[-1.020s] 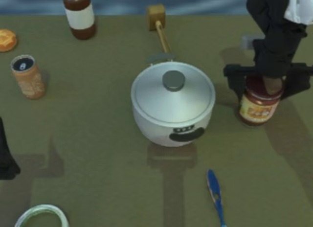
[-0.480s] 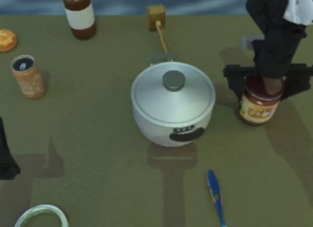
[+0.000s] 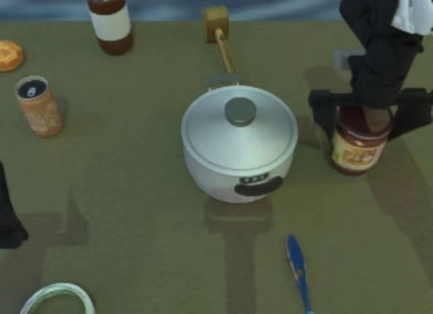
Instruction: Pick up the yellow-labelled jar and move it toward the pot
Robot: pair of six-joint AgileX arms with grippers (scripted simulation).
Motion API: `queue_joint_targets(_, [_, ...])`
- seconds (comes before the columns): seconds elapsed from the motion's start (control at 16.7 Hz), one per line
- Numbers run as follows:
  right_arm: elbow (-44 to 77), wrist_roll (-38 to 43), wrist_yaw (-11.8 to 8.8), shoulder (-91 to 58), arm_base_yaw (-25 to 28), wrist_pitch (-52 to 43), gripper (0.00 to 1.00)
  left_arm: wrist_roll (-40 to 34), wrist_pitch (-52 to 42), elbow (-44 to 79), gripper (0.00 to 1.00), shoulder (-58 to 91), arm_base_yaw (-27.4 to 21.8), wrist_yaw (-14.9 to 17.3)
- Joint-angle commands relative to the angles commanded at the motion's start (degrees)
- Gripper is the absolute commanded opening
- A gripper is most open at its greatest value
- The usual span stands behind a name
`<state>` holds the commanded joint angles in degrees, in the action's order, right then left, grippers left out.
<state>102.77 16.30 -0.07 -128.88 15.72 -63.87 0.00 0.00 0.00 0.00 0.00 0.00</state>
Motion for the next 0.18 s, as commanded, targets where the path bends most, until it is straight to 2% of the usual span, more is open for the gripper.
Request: queue_joint_targets(0.18, [0.0, 0.0, 0.0, 0.0, 0.0, 0.0, 1.0, 0.0, 0.0, 0.0, 1.0, 0.0, 0.0, 0.0])
